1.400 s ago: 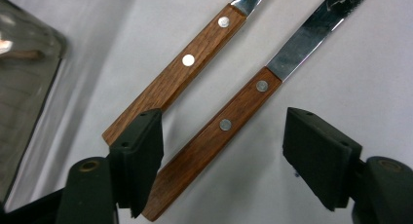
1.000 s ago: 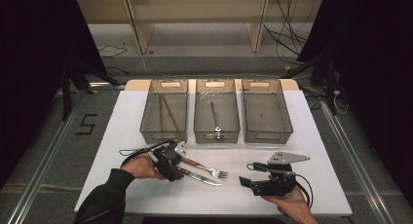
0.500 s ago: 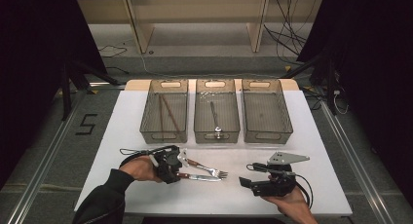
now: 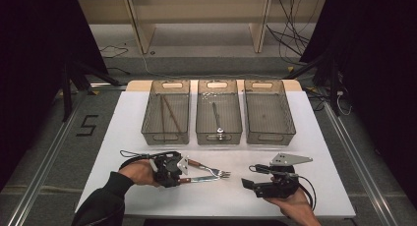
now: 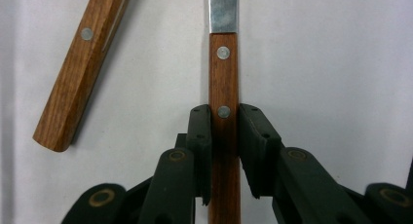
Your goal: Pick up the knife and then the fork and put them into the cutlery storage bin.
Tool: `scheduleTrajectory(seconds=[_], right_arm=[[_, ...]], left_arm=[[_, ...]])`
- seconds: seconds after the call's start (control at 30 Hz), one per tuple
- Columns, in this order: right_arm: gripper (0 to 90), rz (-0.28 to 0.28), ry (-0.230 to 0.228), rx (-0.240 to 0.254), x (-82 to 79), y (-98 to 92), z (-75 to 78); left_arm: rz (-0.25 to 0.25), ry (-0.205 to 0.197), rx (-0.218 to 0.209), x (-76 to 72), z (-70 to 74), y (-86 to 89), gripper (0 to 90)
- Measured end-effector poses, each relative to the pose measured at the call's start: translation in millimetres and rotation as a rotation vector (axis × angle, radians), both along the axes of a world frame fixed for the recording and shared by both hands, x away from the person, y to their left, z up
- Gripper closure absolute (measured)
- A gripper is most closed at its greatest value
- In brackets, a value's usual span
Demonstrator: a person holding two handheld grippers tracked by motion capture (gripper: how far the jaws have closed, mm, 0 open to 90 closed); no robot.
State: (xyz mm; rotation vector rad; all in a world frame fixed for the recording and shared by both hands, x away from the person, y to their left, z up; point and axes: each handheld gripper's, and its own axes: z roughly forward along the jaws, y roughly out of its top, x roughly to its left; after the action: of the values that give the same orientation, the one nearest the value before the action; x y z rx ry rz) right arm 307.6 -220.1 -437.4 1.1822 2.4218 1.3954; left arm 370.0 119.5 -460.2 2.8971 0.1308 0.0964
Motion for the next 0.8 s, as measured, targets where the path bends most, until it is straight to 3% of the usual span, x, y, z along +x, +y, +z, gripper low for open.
scheduleTrajectory(seconds=[0.2,0.47,0.67,0.8], right_arm=[[23.9,0.004,0.002,0.000,-0.5,0.9,0.2],[23.9,0.009,0.000,0.002,-1.1,2.5,0.6],[23.9,0.008,-0.012,0.006,-2.3,2.8,2.9],[23.9,-0.002,-0.026,0.013,-3.8,1.4,5.1]], left_arm=[[-0.026,0.020,0.004,-5.3,1.9,3.7,75.7],[-0.019,0.037,-0.014,-12.2,9.6,13.1,75.8],[-0.014,0.028,-0.051,-16.0,20.2,13.9,75.7],[0.032,0.014,-0.096,-16.2,26.5,12.2,75.7]])
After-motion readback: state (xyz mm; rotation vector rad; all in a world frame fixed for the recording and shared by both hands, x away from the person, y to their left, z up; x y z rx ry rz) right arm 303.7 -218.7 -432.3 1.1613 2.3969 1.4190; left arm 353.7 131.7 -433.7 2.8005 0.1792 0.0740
